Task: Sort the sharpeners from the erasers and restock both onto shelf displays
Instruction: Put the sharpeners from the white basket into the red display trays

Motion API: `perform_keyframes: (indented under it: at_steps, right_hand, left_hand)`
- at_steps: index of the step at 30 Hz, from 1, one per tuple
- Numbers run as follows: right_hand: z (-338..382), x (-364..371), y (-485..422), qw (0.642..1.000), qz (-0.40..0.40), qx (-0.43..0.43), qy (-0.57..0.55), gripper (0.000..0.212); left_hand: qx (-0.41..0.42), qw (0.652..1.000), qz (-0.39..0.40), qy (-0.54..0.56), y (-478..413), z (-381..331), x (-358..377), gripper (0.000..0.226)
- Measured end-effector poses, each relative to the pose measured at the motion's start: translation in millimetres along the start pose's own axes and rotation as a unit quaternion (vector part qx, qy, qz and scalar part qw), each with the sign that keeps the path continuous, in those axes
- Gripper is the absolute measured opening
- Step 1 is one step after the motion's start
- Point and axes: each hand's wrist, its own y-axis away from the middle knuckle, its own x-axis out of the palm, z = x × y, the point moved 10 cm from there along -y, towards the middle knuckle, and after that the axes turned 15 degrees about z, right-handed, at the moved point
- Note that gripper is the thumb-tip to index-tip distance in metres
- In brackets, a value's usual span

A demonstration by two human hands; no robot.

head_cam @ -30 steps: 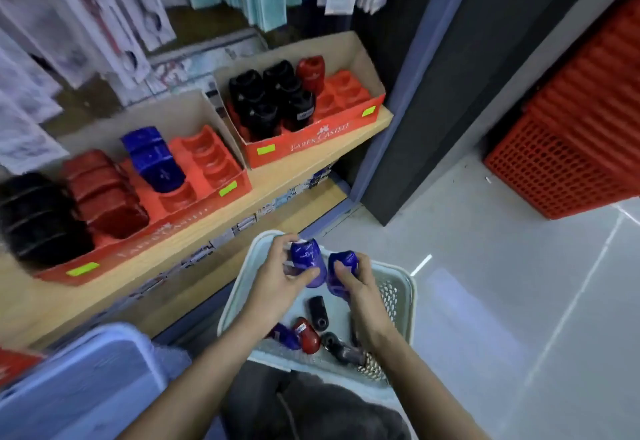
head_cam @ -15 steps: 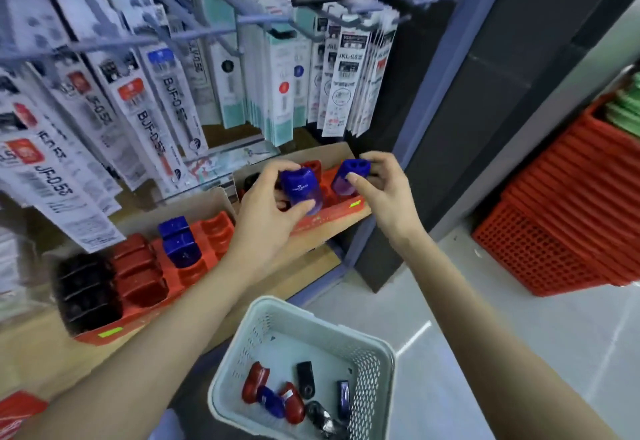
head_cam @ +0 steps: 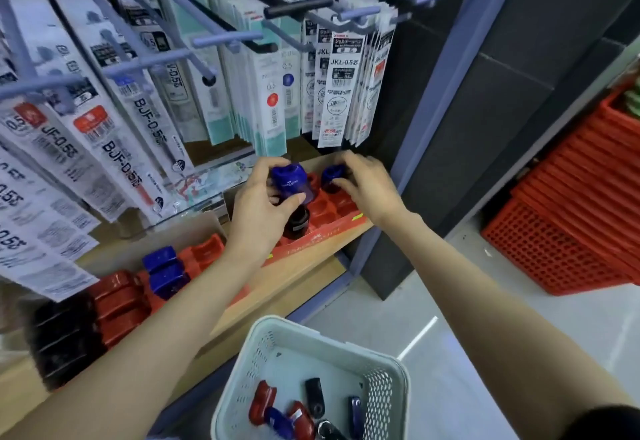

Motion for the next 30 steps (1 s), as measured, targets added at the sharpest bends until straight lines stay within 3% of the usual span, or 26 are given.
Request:
perform_keyframes:
  at_steps: [6, 11, 15, 20, 25, 30]
  right_hand:
    - [2.3, 2.7, 8.4, 0.997, -0.04, 0.003, 0.064, 0.032]
    - [-14.9, -17.6, 51.0, 0.976, -0.125, 0.057, -0.169, 0.04]
    - [-17.6, -5.6, 90.4, 0.955, -0.145, 0.083, -0.246, 0.033]
    - [-20.4, 19.0, 102.3, 0.954, -0.115, 0.106, -0.257, 0.029]
    - [-21.7, 33.6, 98.6, 0.949, -0.094, 0.119, -0.275, 0.031]
    - [-29.8, 28.8, 96.6, 0.934, -0.144, 0.143, -0.294, 0.042]
  left_hand:
    - [-0.008, 1.0, -0.006, -0.006, -2.6, -1.1, 7.1, 0.049]
    - [0.025, 0.998, 0.013, -0.047, -20.7, -15.0, 28.7, 0.042]
    - [0.062, 0.991, 0.014, -0.119, -41.2, -26.0, 53.5, 0.034]
    - [0.045, 0.935, -0.035, -0.35, -53.8, -20.2, 63.7, 0.034]
    - [0.031, 0.89, 0.014, -0.455, -61.0, -17.2, 78.8, 0.039]
    - [0.064, 0.86, 0.062, -0.502, -43.7, -16.6, 81.5, 0.052]
